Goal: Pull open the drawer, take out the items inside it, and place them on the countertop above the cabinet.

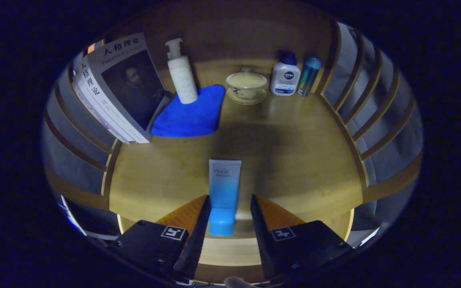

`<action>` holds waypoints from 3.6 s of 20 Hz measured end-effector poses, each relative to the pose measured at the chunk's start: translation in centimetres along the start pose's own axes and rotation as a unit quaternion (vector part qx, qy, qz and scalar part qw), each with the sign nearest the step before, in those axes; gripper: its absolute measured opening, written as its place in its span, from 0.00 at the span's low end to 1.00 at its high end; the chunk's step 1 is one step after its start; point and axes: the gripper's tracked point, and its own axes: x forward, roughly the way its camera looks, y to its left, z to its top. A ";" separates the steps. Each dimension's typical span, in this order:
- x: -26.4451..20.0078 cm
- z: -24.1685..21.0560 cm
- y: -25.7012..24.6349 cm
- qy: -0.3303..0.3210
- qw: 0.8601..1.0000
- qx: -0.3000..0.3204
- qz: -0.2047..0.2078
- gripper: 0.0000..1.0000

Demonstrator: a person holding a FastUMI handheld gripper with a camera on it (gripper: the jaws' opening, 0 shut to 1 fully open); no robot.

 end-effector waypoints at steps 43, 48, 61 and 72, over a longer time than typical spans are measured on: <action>-7.2 -28.6 -6.4 -0.459 0.886 -0.052 0.033 1.00; -4.6 -29.1 -4.5 -0.453 0.889 -0.069 0.018 1.00; -2.9 -27.4 -2.7 -0.456 0.888 -0.061 -0.016 1.00; -1.2 -22.9 -2.0 -0.476 0.879 -0.041 -0.003 1.00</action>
